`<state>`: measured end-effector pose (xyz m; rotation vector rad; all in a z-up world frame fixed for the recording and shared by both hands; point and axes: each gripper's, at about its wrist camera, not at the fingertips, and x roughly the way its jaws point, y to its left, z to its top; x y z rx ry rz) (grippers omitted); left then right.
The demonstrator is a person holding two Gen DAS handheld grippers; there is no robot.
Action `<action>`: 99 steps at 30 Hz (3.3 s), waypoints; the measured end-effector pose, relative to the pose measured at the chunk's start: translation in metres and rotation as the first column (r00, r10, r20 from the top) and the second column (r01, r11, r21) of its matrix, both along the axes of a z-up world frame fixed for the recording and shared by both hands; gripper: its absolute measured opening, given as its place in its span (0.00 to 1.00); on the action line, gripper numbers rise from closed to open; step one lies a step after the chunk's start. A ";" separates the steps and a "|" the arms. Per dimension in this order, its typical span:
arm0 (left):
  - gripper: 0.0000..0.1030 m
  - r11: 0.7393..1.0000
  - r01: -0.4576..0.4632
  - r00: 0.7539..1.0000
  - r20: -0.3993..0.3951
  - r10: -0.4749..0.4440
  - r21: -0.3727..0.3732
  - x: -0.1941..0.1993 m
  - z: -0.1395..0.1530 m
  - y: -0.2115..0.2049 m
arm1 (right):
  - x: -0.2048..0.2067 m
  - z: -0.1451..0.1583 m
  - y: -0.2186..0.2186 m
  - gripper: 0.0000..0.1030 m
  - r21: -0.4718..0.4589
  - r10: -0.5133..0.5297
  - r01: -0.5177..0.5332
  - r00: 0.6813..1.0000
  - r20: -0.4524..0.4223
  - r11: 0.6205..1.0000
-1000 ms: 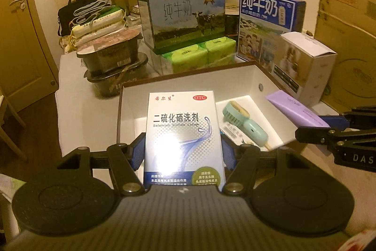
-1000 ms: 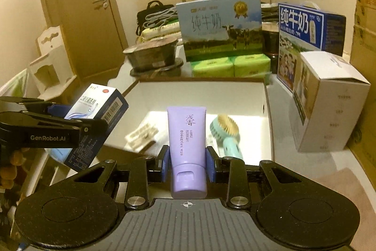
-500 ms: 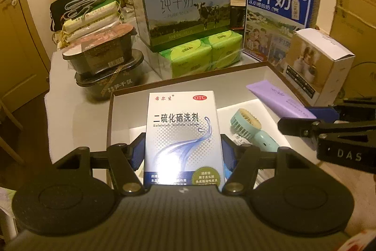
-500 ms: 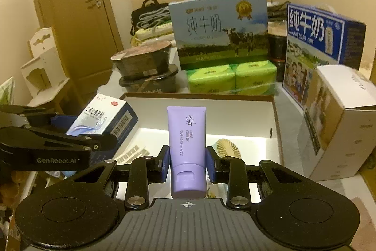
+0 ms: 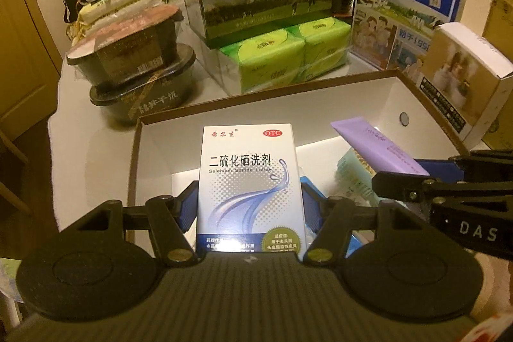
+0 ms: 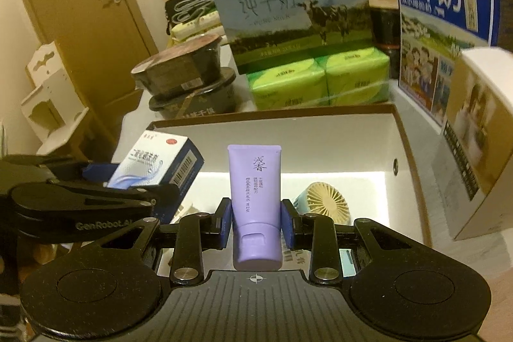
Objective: Organize rigid objects
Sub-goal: 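Lower into the box and open the left gripper while the right gripper releases the purple tube, then withdraw both open grippers from the box toward the cable and pill bottle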
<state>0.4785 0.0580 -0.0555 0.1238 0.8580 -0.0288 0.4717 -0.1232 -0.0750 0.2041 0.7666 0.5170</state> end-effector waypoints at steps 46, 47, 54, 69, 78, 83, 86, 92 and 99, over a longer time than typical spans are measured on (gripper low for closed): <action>0.61 0.996 -0.051 0.998 -0.033 0.049 -0.077 0.014 -0.021 0.035 | 0.030 -0.015 0.009 0.64 0.015 -0.132 0.131 0.991 0.022 0.991; 0.62 0.996 -0.047 0.999 -0.027 0.045 -0.080 0.011 -0.020 0.035 | 0.026 -0.013 0.007 0.64 0.022 -0.125 0.125 0.992 0.019 0.992; 0.63 0.997 -0.029 1.000 0.003 0.030 -0.069 -0.021 -0.008 0.033 | -0.003 -0.007 -0.006 0.66 0.040 -0.089 0.089 0.996 0.007 0.995; 0.65 0.991 -0.041 0.997 0.058 0.048 -0.124 -0.091 0.032 0.028 | -0.076 0.019 -0.025 0.67 0.003 -0.073 0.073 0.997 0.039 0.997; 0.67 0.986 -0.071 0.995 0.056 0.080 -0.149 -0.148 0.047 0.021 | -0.125 0.032 -0.040 0.67 0.032 -0.092 0.091 0.995 0.032 0.995; 0.67 0.982 -0.088 0.994 0.044 0.096 -0.164 -0.181 0.049 0.018 | -0.154 0.035 -0.049 0.67 0.058 -0.108 0.107 0.994 0.011 0.993; 0.68 0.980 -0.091 0.995 0.035 0.098 -0.176 -0.201 0.049 0.014 | -0.172 0.035 -0.053 0.67 0.062 -0.113 0.113 0.994 -0.004 0.992; 0.68 0.970 -0.107 0.994 0.012 0.112 -0.217 -0.238 0.044 0.010 | -0.202 0.032 -0.061 0.67 0.074 -0.122 0.125 0.992 -0.037 0.989; 0.68 0.971 -0.099 0.995 0.004 0.103 -0.218 -0.270 0.043 -0.002 | -0.234 0.031 -0.064 0.67 0.059 -0.112 0.115 0.993 -0.048 0.992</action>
